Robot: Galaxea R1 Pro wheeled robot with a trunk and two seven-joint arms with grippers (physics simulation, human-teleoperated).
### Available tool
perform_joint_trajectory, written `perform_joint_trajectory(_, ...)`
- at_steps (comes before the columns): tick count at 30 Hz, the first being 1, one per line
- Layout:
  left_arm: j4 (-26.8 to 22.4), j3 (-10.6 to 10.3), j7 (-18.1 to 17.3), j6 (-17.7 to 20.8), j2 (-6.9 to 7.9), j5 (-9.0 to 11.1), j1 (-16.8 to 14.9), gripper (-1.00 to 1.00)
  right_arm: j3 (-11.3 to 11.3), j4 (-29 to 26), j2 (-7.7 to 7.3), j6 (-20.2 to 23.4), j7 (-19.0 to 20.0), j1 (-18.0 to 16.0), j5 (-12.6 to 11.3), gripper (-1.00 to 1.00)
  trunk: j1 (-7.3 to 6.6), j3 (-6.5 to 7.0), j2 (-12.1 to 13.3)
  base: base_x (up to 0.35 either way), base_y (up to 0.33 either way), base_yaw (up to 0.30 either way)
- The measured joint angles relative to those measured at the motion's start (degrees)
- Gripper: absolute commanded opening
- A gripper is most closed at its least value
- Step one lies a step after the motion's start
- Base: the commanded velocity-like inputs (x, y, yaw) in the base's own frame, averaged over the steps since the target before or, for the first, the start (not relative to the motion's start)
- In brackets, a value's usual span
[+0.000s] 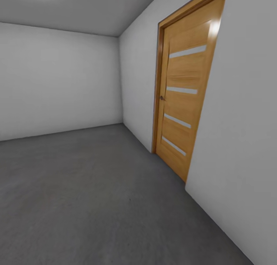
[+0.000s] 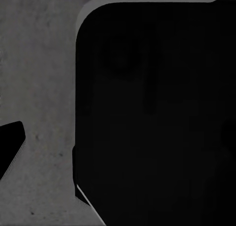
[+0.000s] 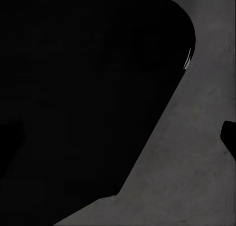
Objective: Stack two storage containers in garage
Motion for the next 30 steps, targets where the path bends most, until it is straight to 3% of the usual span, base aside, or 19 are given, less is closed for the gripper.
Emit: perform_joint_trajectory(30,0.00,0.00,-0.07,0.01,0.00,0.01,0.00,1.00,0.01,0.02,0.00,-0.02,0.00,0.00,0.07,1.00,0.00,0.00,0.00,0.325,0.000,0.000)
